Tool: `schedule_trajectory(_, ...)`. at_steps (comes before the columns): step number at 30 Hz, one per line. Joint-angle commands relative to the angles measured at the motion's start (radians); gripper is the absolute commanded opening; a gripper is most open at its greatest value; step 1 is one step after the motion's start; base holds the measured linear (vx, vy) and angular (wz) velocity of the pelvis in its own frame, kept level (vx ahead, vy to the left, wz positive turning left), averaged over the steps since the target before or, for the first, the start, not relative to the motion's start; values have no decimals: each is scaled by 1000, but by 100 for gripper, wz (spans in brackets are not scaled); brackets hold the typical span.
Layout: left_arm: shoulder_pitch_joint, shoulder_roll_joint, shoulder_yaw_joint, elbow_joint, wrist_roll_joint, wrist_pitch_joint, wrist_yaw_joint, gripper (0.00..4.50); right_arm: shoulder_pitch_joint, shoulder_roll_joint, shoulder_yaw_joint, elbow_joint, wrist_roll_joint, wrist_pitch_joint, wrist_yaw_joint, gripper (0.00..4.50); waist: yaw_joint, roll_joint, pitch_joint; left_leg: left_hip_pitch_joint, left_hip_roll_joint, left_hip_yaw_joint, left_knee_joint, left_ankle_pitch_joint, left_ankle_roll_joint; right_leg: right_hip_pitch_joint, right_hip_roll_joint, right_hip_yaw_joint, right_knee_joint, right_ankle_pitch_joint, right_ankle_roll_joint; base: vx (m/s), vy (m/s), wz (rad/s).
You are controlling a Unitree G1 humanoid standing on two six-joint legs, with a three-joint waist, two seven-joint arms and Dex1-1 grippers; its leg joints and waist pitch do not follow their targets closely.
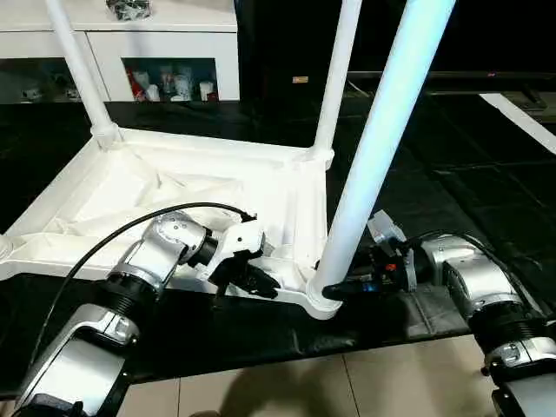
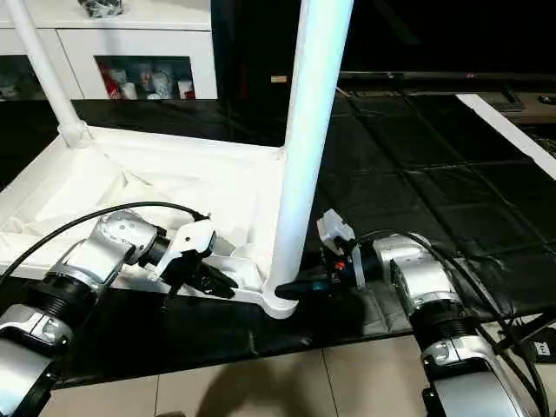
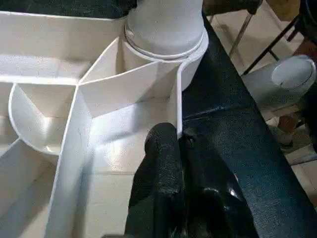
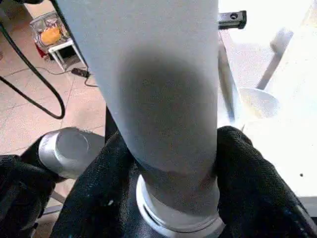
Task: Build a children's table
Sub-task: Rotate leg to tighten
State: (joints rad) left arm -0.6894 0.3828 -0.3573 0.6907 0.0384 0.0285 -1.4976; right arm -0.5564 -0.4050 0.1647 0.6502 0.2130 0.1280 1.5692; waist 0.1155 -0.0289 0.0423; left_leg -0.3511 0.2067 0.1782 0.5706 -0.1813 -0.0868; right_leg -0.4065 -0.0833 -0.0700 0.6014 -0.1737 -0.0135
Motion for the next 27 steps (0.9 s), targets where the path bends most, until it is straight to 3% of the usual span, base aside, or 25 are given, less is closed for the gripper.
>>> schedule_trajectory(1, -6, -21, 0, -3, -3, 43, 34, 0, 7, 13, 13, -33, 25, 22, 21, 207, -4, -2, -62, 3, 27, 4, -53, -155, 70, 57, -54, 40, -56, -142, -261, 0, 0, 0)
schedule_trajectory(5, -2, -40, 7, -5, 17, 70, 111, 0, 49, 60, -10, -94, 34, 53, -96, 206, -5, 1, -58, 3, 28, 3, -56, -173, 64, 56, -55, 41, -63, -186, -246, 0, 0, 0)
schedule_trajectory(9, -7, -95, 38, -4, 7, 155, 217, 0, 62, 136, -40, -98, 6, 103, -312, 204, -13, 0, -52, 6, 24, -3, -65, -243, 19, 52, -59, 38, -82, -372, -181, 0, 0, 0)
schedule_trajectory(10, -16, -123, 50, 7, 7, 186, 269, 0, 54, 172, -50, -83, -16, 126, -414, 204, -19, 4, -52, 5, 23, -6, -67, -246, 7, 52, -59, 40, -82, -389, -171, 0, 0, 0)
schedule_trajectory(14, -48, -194, 76, 62, 10, 222, 405, 0, 21, 258, -73, -29, -70, 152, -657, 201, -51, 2, -51, 2, 16, -11, -70, -273, -13, 48, -55, 37, -90, -431, -145, 0, 0, 0)
schedule_trajectory(16, -63, -227, 89, 89, 10, 230, 464, 0, 0, 298, -81, 8, -103, 159, -788, 199, -60, 1, -51, 3, 14, -11, -67, -287, -9, 47, -56, 36, -95, -447, -142, 0, 0, 0)
schedule_trajectory(19, -96, -295, 126, 142, 0, 252, 598, 0, -41, 376, -110, 65, -134, 177, -1002, 195, -70, 4, -50, 5, 12, -10, -65, -293, -9, 40, -54, 37, -97, -460, -138, 0, 0, 0)
schedule_trajectory(23, -130, -350, 180, 177, -8, 272, 712, 0, -105, 444, -151, 147, -121, 181, -1151, 194, -74, 6, -54, 4, 13, -8, -65, -287, 5, 41, -51, 39, -94, -396, -154, 0, 0, 0)
schedule_trajectory(27, -144, -362, 188, 189, 0, 270, 733, 0, -123, 465, -148, 160, -153, 163, -1202, 194, -74, 6, -56, 0, 13, -7, -66, -268, 13, 46, -51, 40, -89, -326, -170, 0, 0, 0)
